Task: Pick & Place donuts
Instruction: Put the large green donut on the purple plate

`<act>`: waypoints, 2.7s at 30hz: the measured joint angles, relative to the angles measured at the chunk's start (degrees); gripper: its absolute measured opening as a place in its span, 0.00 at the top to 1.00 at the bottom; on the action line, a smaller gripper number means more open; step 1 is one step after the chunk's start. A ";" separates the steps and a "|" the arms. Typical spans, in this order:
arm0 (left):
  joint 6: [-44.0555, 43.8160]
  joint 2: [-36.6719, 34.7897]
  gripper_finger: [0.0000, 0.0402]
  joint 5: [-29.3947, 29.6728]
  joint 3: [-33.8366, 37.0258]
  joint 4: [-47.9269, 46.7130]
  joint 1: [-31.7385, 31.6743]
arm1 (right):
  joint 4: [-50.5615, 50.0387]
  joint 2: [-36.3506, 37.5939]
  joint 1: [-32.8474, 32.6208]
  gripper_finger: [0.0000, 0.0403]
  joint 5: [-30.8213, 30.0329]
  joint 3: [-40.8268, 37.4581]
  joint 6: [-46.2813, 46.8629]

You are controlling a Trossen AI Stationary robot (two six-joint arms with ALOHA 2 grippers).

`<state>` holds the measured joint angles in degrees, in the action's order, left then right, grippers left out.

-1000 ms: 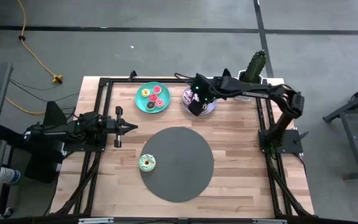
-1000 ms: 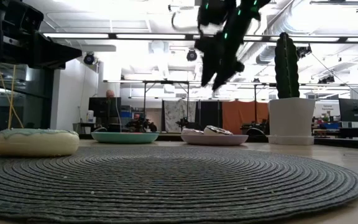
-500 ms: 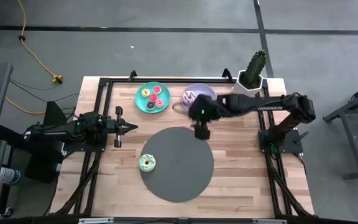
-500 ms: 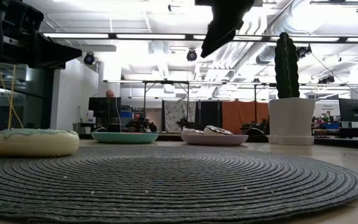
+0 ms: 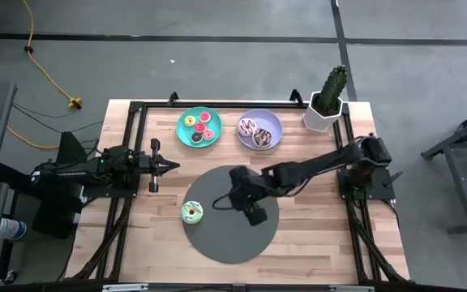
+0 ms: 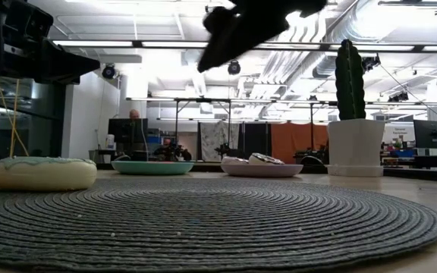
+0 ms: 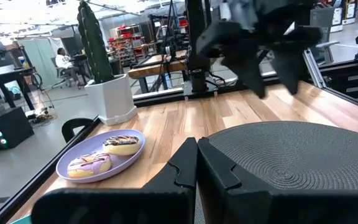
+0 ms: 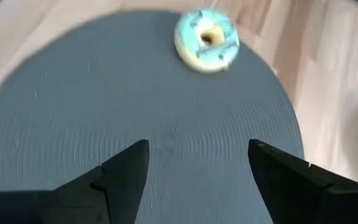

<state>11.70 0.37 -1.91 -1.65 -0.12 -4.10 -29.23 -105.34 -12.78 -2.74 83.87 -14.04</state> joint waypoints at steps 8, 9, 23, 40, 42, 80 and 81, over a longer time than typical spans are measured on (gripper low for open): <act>0.00 0.01 1.00 0.02 0.00 0.02 0.00 | -7.98 -14.03 0.11 0.34 -0.07 21.28 -0.53; 0.00 0.00 1.00 0.00 0.00 0.00 -0.01 | -9.41 -15.78 0.12 0.34 0.18 24.00 -0.51; 0.00 0.01 1.00 0.01 -0.01 0.00 -0.01 | -13.04 -33.72 -0.49 0.34 1.93 45.97 -2.76; 0.00 -0.01 1.00 0.00 0.00 0.00 -0.01 | -9.45 -39.71 -1.70 0.34 1.16 47.45 -2.63; 0.00 0.01 1.00 0.00 -0.01 0.00 0.00 | -9.42 -39.95 -1.70 0.34 1.26 47.45 -2.60; 0.00 0.01 1.00 0.00 0.00 0.01 0.00 | -6.58 -40.28 -1.73 0.34 -0.47 45.55 6.10; 0.00 0.00 1.00 0.02 -0.01 0.02 0.01 | -6.43 -40.28 -1.75 0.34 -0.82 45.55 6.14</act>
<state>11.70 0.37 -1.89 -1.66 -0.10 -4.10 -35.66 -145.62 -14.53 -3.56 129.43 -7.90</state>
